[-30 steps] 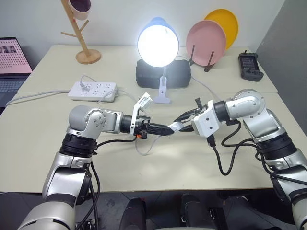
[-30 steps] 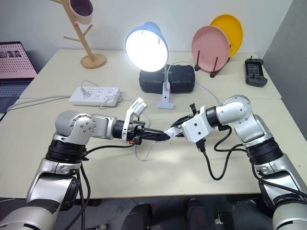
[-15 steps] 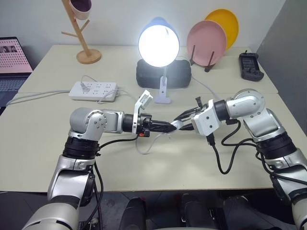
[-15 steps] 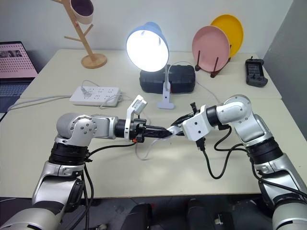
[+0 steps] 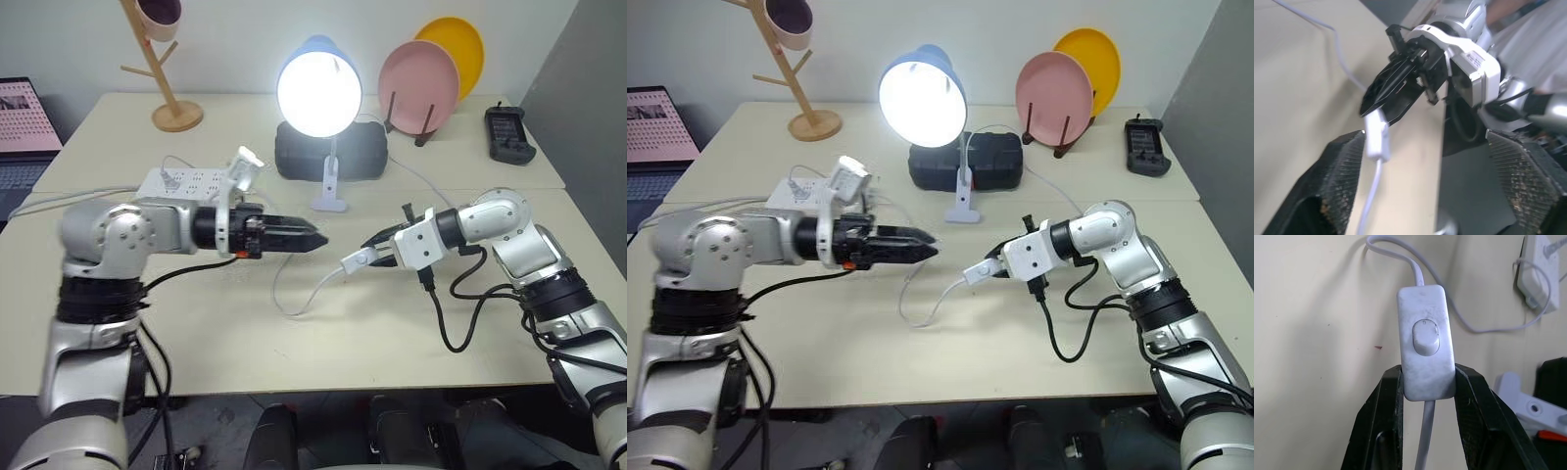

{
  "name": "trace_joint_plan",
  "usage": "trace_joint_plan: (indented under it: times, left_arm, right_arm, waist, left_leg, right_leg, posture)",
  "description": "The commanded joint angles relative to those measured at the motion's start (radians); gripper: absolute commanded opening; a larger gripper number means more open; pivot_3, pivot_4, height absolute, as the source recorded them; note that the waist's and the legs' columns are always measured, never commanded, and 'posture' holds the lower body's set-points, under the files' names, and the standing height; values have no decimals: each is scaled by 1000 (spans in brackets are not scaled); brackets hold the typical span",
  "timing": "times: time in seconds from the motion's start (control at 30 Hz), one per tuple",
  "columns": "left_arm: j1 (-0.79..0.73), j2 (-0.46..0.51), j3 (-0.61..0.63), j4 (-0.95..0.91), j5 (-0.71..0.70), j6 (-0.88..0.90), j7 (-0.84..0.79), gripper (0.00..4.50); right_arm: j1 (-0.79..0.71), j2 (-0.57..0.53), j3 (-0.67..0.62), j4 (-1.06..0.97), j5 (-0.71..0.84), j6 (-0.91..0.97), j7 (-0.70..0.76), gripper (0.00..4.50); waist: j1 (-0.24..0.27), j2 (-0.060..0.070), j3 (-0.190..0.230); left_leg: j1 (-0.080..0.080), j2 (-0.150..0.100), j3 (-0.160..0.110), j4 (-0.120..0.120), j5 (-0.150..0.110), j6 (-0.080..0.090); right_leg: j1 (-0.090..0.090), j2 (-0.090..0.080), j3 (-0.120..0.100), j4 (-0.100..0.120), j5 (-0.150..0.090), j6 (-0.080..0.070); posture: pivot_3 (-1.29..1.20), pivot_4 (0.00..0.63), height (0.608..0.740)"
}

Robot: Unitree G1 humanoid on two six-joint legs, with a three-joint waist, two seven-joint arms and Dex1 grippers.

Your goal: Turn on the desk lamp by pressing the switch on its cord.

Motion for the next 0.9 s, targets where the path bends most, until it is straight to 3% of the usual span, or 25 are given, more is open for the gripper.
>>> trace_joint_plan:
  times: [0.03,0.2,0.23,0.37,0.53,0.63,0.9]
  left_arm:
    - [88,109,-29,-163,124,-230,-69,4467]
    - [174,126,-23,-216,249,-447,-40,4467]
    - [177,111,-14,-212,263,-469,-14,4500]
    - [195,116,-26,-195,341,-565,13,4500]
    - [212,136,10,-168,331,-557,3,4500]
    - [222,154,39,-153,335,-554,11,4500]
    - [250,213,98,-132,337,-572,-7,4500]
  right_arm:
    - [-36,26,-7,93,-9,19,-21,1100]
    - [-69,65,20,275,-54,19,-27,1100]
    - [-76,72,24,307,-54,32,-17,1781]
    - [-86,76,10,324,-13,92,53,2474]
    - [-69,30,-44,196,63,198,123,3656]
    - [2,-81,-121,-38,154,349,168,4349]
    - [148,-270,-333,-445,359,816,81,4428]
  waist:
    - [-2,0,0]
    - [6,0,0]
    - [8,0,0]
    - [12,0,0]
    - [11,1,1]
    - [13,1,1]
    - [20,1,1]
  left_leg:
    - [0,0,0,0,0,0]
    - [0,0,1,0,0,0]
    - [0,0,2,0,0,0]
    - [0,0,2,0,0,0]
    - [-1,0,2,0,0,0]
    - [-1,0,2,-1,0,0]
    - [-1,0,1,0,0,0]
  right_leg:
    - [0,0,0,0,0,0]
    - [0,0,1,-1,0,0]
    - [0,0,1,-1,0,0]
    - [0,0,1,0,0,0]
    - [-1,0,1,0,0,0]
    - [-1,0,1,0,0,0]
    - [-1,0,0,-1,-2,3]
  posture:
    - [0,150,740]
    - [0,150,740]
    - [0,150,740]
    - [0,150,740]
    - [0,150,740]
    - [0,150,740]
    - [0,150,740]
